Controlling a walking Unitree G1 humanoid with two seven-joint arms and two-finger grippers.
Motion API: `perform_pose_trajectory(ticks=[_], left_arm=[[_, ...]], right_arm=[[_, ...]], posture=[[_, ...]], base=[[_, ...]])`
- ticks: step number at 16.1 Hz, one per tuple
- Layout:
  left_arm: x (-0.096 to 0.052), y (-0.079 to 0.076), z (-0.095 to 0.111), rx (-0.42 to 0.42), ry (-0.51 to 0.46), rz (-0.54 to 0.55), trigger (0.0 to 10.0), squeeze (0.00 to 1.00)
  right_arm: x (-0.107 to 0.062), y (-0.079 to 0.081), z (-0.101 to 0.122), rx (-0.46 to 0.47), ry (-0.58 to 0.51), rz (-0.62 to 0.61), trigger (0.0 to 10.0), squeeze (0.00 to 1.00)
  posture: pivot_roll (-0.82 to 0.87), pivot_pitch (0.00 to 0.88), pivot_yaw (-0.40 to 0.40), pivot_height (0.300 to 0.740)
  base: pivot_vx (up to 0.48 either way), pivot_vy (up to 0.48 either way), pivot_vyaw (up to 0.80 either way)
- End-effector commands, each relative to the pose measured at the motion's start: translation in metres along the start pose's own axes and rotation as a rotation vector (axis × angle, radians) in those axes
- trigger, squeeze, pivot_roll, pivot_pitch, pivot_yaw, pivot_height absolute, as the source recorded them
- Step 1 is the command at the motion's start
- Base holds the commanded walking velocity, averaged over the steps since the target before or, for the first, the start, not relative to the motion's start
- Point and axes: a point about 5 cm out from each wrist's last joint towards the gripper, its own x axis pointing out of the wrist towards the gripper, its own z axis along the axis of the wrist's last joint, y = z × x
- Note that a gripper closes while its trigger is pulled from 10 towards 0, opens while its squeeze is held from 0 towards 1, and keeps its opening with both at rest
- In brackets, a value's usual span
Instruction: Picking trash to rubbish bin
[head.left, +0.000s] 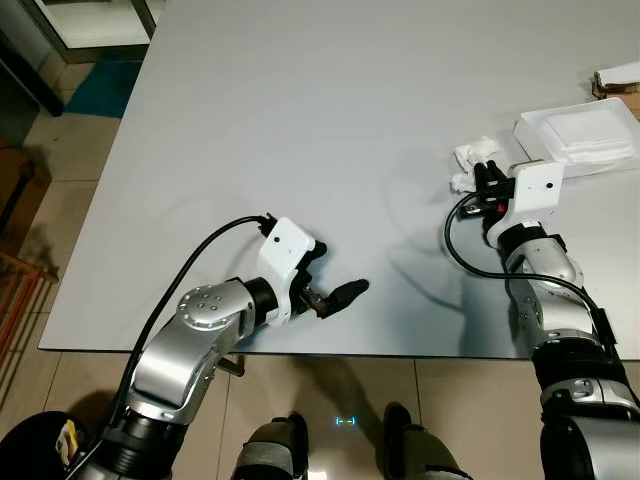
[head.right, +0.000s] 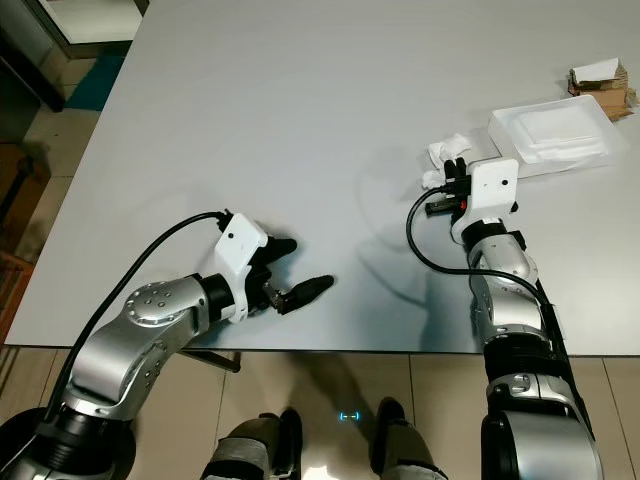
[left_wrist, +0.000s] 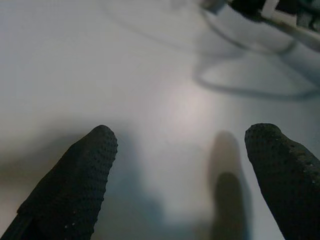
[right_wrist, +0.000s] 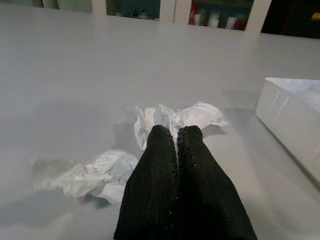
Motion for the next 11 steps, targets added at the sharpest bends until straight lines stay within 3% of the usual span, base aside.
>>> perform_pose_trajectory(ticks=[1, 3, 6, 11], left_arm=[[0.002, -0.001, -0.005, 0.014, 0.023, 0.003, 10.0, 0.00], [0.004, -0.002, -0.007, 0.040, 0.033, 0.006, 10.0, 0.00], [0.015, -0.005, -0.007, 0.031, 0.005, 0.007, 10.0, 0.00], [0.031, -0.010, -0.003, 0.020, -0.045, 0.003, 10.0, 0.00]], right_arm=[[-0.024, 0.015, -0.044, -0.015, 0.191, 0.029, 0.0, 0.00], [-0.030, 0.022, -0.038, -0.044, 0.144, 0.018, 0.0, 0.00], [-0.052, 0.040, -0.024, -0.081, 0.065, -0.030, 0.0, 0.00], [-0.068, 0.039, 0.011, -0.077, -0.015, -0.179, 0.0, 0.00]], posture=[[0.31, 0.299, 0.138, 0.740], [0.30, 0.292, 0.135, 0.740], [0.25, 0.262, 0.115, 0.740], [0.20, 0.218, 0.086, 0.740]], base=[[0.000, 0.000, 0.00], [0.000, 0.000, 0.00], [0.000, 0.000, 0.00], [0.000, 0.000, 0.00]])
